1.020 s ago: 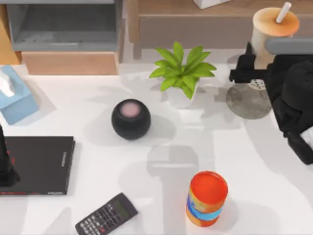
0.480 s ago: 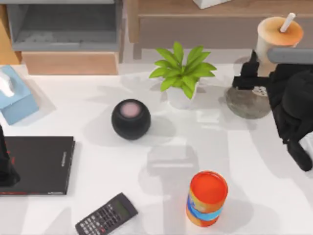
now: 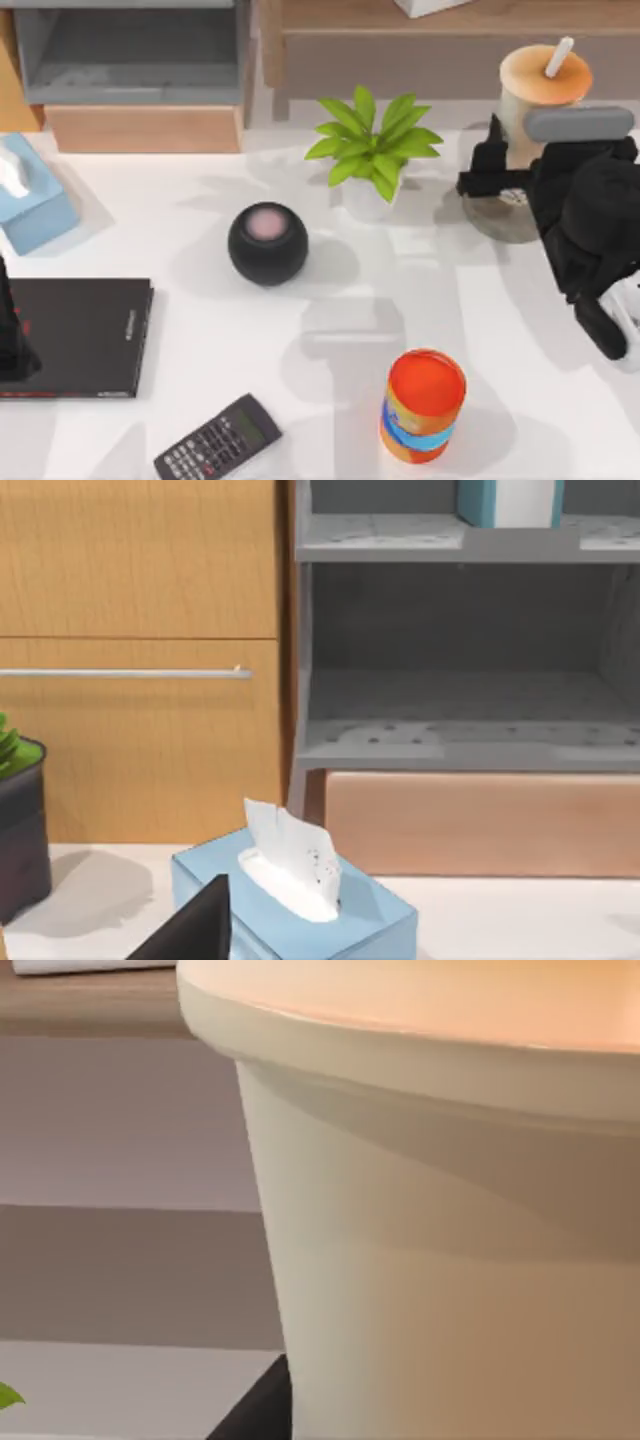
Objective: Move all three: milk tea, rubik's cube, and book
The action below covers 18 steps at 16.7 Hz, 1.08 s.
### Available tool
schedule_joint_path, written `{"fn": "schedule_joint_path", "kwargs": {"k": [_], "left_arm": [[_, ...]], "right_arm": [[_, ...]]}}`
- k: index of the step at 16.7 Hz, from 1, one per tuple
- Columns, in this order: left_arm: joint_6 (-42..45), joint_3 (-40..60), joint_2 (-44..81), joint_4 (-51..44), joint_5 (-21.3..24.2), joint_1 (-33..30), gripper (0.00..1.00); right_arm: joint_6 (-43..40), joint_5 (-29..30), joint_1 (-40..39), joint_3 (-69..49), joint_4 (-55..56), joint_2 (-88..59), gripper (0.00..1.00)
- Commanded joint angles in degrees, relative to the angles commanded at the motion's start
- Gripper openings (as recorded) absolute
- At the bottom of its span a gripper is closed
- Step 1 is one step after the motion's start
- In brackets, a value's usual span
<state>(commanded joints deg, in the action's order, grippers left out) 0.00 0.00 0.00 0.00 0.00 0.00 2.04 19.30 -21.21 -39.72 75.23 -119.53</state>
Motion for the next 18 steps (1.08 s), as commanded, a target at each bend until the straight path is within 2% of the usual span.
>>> {"fn": "schedule_joint_path", "kwargs": {"k": [12,18], "left_arm": [[0.0,0.0,0.0,0.0,0.0,0.0,1.0],[0.0,0.0,0.0,0.0,0.0,0.0,1.0]], "right_arm": [[0.0,0.0,0.0,0.0,0.0,0.0,0.98],[0.0,0.0,0.0,0.0,0.0,0.0,1.0]]}}
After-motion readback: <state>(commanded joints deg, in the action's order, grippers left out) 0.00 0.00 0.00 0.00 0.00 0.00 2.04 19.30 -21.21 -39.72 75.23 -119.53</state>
